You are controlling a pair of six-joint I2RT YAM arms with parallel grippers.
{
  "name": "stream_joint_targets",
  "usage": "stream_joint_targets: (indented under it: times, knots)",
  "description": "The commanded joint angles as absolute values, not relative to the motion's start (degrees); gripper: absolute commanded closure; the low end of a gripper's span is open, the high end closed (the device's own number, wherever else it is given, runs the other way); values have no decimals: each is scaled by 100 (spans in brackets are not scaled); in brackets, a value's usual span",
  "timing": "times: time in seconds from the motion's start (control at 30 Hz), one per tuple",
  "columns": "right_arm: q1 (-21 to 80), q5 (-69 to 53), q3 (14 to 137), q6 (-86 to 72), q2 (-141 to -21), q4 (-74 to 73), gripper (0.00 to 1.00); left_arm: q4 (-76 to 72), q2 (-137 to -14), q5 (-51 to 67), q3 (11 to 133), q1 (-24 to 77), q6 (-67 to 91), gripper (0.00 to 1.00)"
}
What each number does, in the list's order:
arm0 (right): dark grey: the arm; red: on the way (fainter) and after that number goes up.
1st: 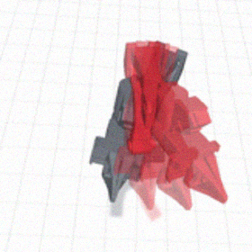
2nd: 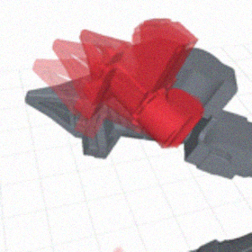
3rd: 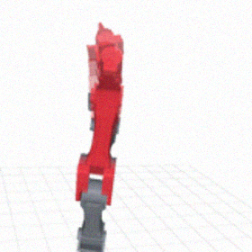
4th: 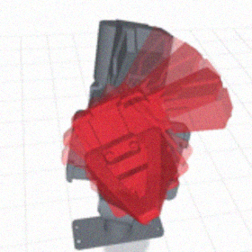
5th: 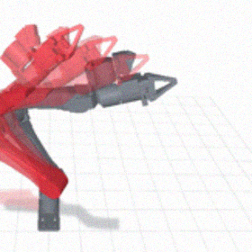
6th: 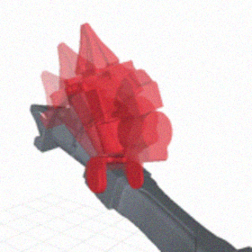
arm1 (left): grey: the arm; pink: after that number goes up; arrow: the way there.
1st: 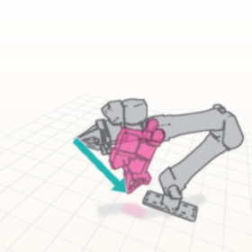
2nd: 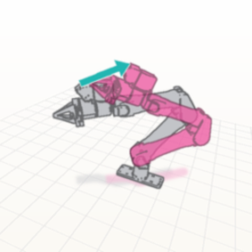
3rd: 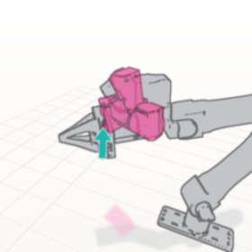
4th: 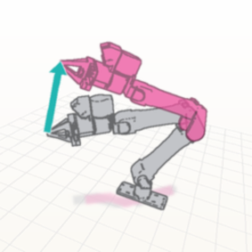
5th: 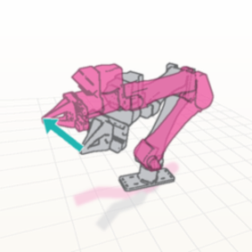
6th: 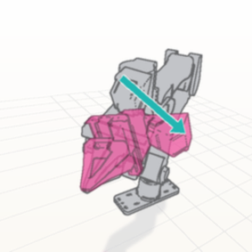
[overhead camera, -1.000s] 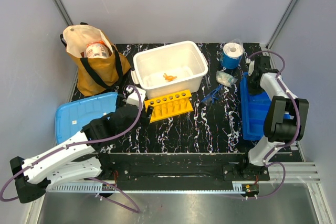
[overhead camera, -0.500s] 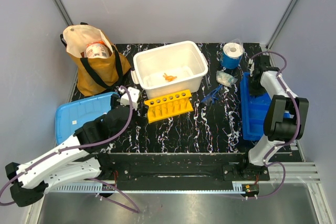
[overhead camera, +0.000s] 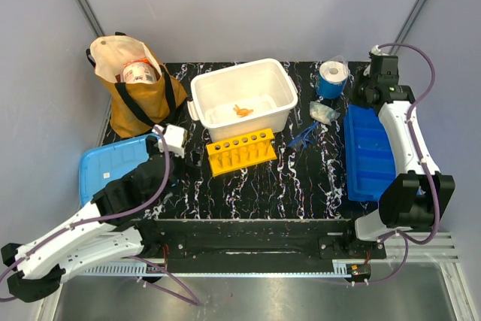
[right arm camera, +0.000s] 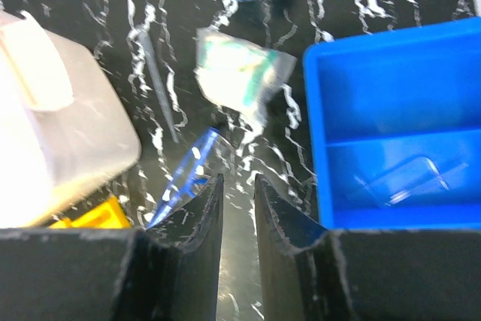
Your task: Organize the chemistry lab equipment
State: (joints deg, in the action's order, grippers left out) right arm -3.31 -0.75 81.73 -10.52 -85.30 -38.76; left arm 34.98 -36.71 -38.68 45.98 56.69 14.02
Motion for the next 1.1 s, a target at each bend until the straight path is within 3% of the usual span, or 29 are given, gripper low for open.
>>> stream_joint_targets:
  times: [0.0,0.3,1.07]
  knots:
    - [-27,104,8551,-1828,-8981,-3384,73,3208,-3340,-4008,4615,5687,1503,1]
    - [782,413,9570,-2100,-10527,-3165,69,3068,-2664,-4122,4491,5687,1512,1]
    - [1063,-431,12918,-1837,-13798,-3945,58,2988,-1986,-4368,4350,5695,1600,1]
